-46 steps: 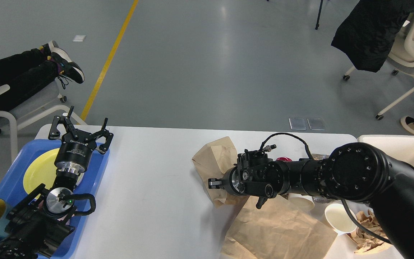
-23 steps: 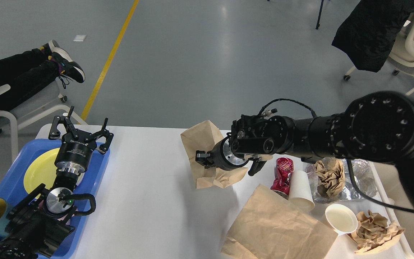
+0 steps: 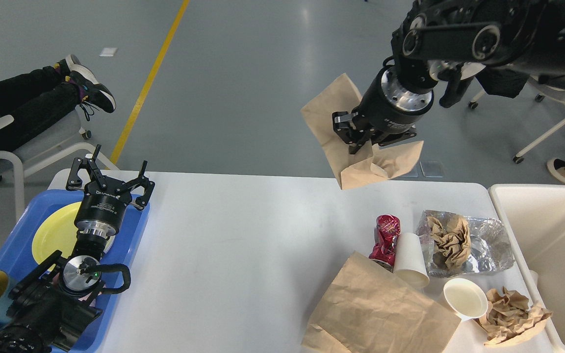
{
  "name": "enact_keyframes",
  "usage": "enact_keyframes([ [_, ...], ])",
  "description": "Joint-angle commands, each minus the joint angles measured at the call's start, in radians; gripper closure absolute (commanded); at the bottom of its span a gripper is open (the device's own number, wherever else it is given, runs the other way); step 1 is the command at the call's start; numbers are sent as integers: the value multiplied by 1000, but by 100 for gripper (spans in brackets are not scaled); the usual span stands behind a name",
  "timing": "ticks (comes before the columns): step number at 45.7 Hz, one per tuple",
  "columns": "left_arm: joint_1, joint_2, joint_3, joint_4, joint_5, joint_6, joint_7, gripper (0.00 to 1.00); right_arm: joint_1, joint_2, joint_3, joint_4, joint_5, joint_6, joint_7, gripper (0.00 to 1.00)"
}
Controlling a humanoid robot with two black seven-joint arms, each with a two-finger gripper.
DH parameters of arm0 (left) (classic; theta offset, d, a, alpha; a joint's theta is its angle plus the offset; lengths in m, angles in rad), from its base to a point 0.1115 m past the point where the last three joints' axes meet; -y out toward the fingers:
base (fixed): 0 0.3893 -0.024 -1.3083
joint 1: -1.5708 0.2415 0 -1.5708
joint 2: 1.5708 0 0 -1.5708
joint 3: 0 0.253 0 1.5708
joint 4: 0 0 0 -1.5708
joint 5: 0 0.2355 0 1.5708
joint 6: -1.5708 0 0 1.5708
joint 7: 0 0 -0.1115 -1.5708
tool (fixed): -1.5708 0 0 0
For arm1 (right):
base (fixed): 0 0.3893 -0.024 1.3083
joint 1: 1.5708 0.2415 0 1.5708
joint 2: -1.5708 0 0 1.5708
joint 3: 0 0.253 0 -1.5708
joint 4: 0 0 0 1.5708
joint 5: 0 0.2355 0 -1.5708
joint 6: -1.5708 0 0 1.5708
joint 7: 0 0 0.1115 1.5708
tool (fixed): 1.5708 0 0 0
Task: Tidy desktop
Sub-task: 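Lift the paper bag and carry it into the white bin, then release the paper bag in the bin and raise the right gripper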
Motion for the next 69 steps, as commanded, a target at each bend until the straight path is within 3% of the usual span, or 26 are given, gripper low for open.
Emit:
enact_keyframes([
  [1, 0, 0, 0, 0, 0, 0, 0, 4, 125, -9, -167, 132, 43, 17, 33, 100],
  [9, 0, 0, 0, 0, 0, 0, 0, 4, 243, -14, -353, 290, 72, 22, 103, 100],
  [25, 1, 0, -2, 0, 0, 1, 0, 4, 210, -125, -410, 341, 74, -1, 105, 100],
  [34, 1, 0, -2, 0, 0, 0, 0, 4, 53, -303, -469, 318, 72, -190, 104, 100],
  [38, 1, 0, -2, 0, 0, 1, 0, 4, -60, -401, -474, 240, 62, -260, 97, 100],
  [47, 1, 0, -2, 0, 0, 1, 0, 4, -359, -553, -440, -5, 57, -311, 99, 100],
  [55, 1, 0, -2, 0, 0, 1, 0, 4, -663, -641, -270, -188, 55, -444, 99, 100],
  [65, 1, 0, -2, 0, 0, 1, 0, 4, -1131, -627, 56, -558, 65, -492, 96, 100],
  [67, 1, 0, 0, 0, 0, 1, 0, 4, -1326, -554, 191, -756, 65, -507, 96, 100],
  [69, 1, 0, -2, 0, 0, 1, 0, 4, -1404, -523, 234, -863, 66, -509, 96, 100],
])
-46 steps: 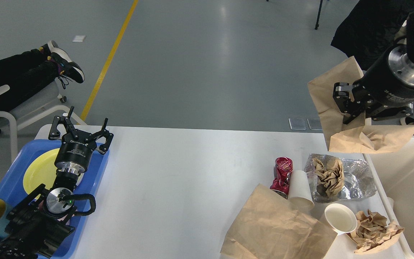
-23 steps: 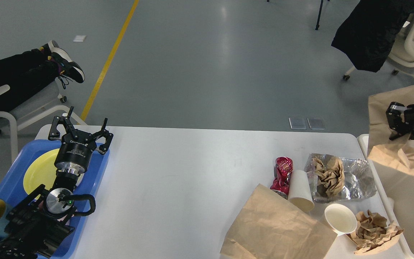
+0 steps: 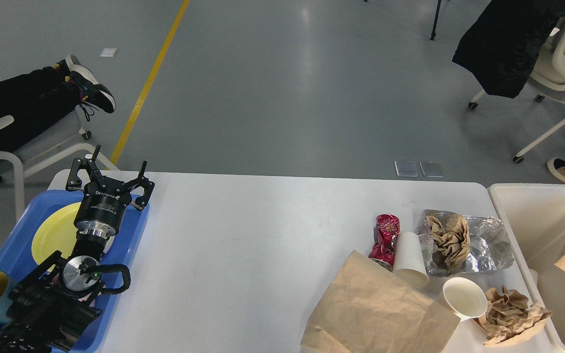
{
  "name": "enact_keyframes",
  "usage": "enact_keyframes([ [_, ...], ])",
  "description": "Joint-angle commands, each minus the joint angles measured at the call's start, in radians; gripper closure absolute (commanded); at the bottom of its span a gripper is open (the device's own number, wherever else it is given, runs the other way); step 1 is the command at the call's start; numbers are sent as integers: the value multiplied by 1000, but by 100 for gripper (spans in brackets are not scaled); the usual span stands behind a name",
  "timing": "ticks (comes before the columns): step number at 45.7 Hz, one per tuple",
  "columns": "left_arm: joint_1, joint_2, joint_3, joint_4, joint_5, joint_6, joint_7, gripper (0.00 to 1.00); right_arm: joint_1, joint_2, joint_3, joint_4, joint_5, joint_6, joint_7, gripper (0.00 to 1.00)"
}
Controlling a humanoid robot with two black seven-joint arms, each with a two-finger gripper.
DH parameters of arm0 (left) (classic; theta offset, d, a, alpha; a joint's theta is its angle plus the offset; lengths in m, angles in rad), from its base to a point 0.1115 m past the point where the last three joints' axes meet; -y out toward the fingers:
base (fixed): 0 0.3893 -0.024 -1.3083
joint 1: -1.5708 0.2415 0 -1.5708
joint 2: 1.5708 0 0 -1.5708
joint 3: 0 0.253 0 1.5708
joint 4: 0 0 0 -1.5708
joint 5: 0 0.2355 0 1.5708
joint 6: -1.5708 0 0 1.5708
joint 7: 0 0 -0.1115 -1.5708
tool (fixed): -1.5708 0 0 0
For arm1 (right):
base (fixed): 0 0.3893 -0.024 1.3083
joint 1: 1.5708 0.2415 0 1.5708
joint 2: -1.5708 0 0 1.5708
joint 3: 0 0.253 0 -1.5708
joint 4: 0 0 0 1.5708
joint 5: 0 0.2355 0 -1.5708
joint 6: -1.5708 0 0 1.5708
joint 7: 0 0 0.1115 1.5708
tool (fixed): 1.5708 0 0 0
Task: Tidy desktop
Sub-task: 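Release the paper bag in the bin and raise the right gripper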
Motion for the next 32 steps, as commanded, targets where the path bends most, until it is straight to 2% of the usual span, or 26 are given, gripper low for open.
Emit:
enact_keyframes([
  [1, 0, 0, 0, 0, 0, 0, 0, 4, -276, 102, 170, -316, 2, -13, -3, 100],
  [5, 0, 0, 0, 0, 0, 0, 0, 4, -381, 183, 219, -468, 2, -16, -1, 100],
  [9, 0, 0, 0, 0, 0, 0, 0, 4, -450, 229, 233, -545, 4, -17, -1, 100],
  [19, 0, 0, 0, 0, 0, 0, 0, 4, -514, 278, 239, -557, 4, -86, 0, 100],
  [32, 0, 0, 0, 0, 0, 0, 0, 4, -544, 287, 239, -557, 5, -99, 0, 100],
])
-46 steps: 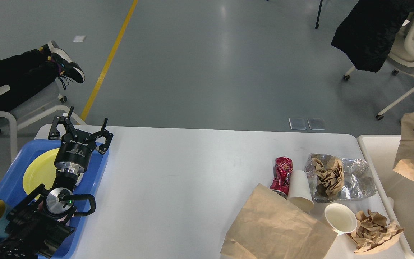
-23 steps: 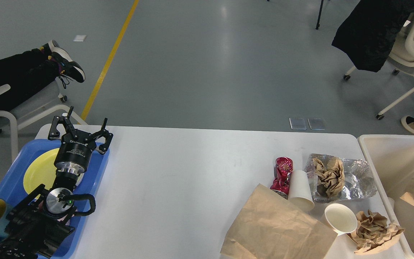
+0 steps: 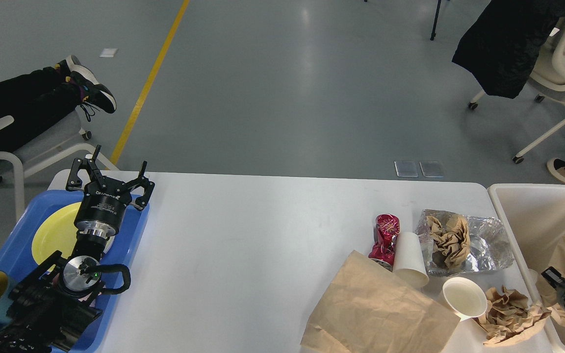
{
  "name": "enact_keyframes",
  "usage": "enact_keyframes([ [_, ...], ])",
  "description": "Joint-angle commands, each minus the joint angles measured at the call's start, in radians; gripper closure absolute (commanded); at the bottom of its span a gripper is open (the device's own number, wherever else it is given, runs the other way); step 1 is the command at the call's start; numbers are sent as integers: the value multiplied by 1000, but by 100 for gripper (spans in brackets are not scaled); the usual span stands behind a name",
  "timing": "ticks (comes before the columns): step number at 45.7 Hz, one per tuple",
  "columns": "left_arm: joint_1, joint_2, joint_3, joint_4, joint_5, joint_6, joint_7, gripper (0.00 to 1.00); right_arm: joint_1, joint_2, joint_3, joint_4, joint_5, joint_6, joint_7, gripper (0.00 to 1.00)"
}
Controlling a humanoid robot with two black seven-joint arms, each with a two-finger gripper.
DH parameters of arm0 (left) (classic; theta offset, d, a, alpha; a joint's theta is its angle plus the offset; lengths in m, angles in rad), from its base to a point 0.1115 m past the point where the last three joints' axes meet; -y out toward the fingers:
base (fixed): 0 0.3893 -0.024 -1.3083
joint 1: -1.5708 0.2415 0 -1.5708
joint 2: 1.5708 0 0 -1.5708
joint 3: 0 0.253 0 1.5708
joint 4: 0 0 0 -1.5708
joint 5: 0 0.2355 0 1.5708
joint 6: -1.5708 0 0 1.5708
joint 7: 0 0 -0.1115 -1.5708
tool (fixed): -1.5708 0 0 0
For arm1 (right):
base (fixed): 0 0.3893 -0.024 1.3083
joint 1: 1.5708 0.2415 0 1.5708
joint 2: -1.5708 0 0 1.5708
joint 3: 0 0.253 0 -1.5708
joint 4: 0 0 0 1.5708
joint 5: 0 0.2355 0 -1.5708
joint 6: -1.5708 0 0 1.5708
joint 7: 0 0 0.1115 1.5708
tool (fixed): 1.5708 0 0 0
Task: Tidy desktop
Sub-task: 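Release the paper bag in the bin and raise the right gripper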
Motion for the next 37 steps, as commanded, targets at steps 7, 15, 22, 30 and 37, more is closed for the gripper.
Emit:
enact_keyframes([
  [7, 0, 0, 0, 0, 0, 0, 0, 4, -7, -1, -2, 0, 0, -93, 2, 6],
  [15, 0, 0, 0, 0, 0, 0, 0, 4, -5, 19, 0, 12, 0, -136, 3, 0],
  [22, 0, 0, 0, 0, 0, 0, 0, 4, 1, 19, 1, 18, 0, -134, 3, 0],
  [30, 0, 0, 0, 0, 0, 0, 0, 4, 64, -17, -2, 81, -18, -122, 0, 0],
  [37, 0, 0, 0, 0, 0, 0, 0, 4, 266, -175, -22, 268, -76, -9, -9, 0],
])
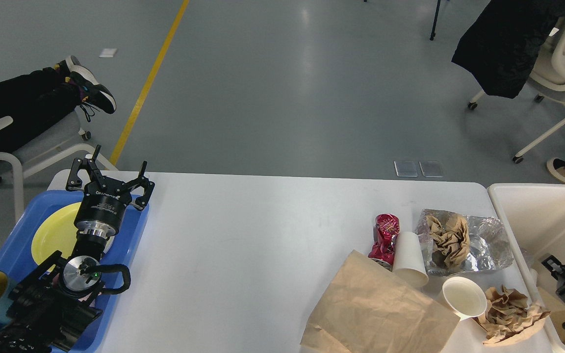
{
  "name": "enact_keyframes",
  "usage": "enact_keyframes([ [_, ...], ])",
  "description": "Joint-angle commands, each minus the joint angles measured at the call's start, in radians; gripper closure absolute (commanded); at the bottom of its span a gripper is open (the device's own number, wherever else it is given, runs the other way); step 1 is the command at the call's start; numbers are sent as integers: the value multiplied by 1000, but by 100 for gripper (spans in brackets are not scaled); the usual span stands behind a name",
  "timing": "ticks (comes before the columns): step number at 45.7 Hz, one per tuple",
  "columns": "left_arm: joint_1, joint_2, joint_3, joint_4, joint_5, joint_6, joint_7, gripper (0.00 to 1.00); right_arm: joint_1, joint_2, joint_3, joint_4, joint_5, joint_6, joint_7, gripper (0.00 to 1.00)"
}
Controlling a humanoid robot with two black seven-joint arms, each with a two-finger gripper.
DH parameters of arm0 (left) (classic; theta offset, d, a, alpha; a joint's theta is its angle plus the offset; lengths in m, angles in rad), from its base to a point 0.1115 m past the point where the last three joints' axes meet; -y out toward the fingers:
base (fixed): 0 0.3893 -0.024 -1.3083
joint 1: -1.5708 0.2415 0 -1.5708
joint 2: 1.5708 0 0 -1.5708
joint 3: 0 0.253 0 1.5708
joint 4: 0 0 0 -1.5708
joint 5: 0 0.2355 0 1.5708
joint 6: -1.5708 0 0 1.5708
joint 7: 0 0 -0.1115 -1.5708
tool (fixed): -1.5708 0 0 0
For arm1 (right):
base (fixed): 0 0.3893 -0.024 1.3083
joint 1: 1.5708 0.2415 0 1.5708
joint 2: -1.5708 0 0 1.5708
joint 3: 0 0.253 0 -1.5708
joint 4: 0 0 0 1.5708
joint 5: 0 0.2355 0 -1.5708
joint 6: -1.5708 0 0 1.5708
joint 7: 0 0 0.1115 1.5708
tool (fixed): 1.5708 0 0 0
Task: Tidy desktop
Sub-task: 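Release the paper bag in the bin and raise the right gripper, then lower the right gripper onto the second brown paper bag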
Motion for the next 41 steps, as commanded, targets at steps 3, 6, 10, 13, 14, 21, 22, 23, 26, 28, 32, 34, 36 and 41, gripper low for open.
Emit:
enact_keyframes([
  [3, 0, 0, 0, 0, 0, 0, 0, 4, 270, -153, -14, 209, -156, 139, -20, 0],
  [6, 0, 0, 0, 0, 0, 0, 0, 4, 389, -190, -34, 280, -271, 217, -37, 0],
  [10, 0, 0, 0, 0, 0, 0, 0, 4, 566, -202, -88, 379, -365, 363, -50, 0],
  [13, -2, 0, 1, 0, 0, 0, 0, 4, 721, -193, -170, 462, -391, 501, -51, 0],
  [14, -2, 0, 1, 0, 0, 0, 0, 4, 770, -187, -201, 487, -392, 551, -51, 0],
  [21, 0, 0, 1, 0, 0, 0, 0, 4, 1035, -86, -335, 642, -386, 797, -51, 0],
  [22, 0, 0, 1, 0, 0, 0, 0, 4, 1066, -76, -341, 669, -388, 823, -51, 0],
  [23, 0, 0, 1, 0, 0, 0, 0, 4, 1095, -72, -342, 700, -388, 846, -51, 0],
  [26, 0, 0, 1, 0, 0, 0, 0, 4, 1198, -67, -348, 801, -385, 895, -53, 0],
  [28, 0, 0, 1, 0, 0, 0, 0, 4, 1277, -64, -355, 884, -383, 909, -53, 0],
  [32, 0, 0, 1, 0, 0, 0, 0, 4, 1440, -35, -381, 1072, -380, 920, -57, 0],
  [34, 0, 0, 1, 0, 0, 0, 0, 4, 1514, -15, -388, 1148, -379, 918, -60, 0],
  [36, 0, 0, 1, 0, 0, 0, 0, 4, 1580, 6, -387, 1203, -376, 921, -60, 0],
  [41, 0, 0, 1, 0, 0, 0, 0, 4, 1687, 33, -394, 1286, -301, 921, -60, 0],
])
